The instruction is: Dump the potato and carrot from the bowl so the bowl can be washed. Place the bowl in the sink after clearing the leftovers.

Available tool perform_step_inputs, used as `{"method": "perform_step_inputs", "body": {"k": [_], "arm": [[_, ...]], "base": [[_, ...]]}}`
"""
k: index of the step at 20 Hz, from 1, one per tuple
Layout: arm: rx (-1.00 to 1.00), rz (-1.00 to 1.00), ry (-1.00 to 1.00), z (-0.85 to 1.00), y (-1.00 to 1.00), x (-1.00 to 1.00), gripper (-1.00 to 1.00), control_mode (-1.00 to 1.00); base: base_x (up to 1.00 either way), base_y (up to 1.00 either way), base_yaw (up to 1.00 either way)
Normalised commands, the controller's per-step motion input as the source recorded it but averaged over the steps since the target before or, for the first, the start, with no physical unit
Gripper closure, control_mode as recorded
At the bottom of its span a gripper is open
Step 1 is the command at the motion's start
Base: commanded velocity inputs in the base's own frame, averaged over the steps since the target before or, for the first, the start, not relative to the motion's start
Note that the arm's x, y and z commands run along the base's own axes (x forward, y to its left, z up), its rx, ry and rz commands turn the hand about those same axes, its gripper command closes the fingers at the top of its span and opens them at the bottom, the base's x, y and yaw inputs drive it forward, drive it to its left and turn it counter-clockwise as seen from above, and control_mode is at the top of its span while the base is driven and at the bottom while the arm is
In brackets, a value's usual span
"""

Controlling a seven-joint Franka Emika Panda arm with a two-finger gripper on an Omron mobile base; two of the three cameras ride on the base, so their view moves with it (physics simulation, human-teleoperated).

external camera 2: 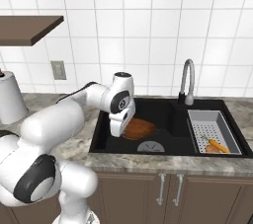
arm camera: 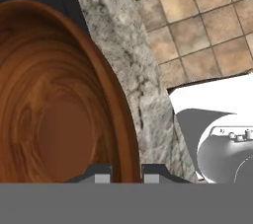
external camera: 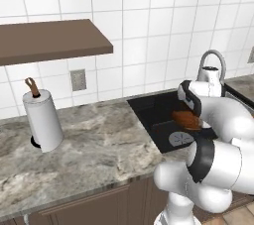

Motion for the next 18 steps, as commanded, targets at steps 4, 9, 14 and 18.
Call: {"method": "perform_step_inputs", "body": {"k": [4,9,14,18], "arm": [[0.05,-0.02,0.00,-0.62,-0.28,0.01,1.00,-1.00],[0.01,-0.03,0.00,-0.24,-0.08,0.14,1.00,-1.00],[0.00,-0.05,0.00,-0.06,0.00,0.29,1.00,-1.00],[0.00,-0.07,-0.01,-0.21,0.00,0.38,1.00,-1.00]], "base": [[0.00,0.00,0.00],[0.00,0.00,0.00],[0.00,0.00,0.00],[0.00,0.00,0.00]]}}
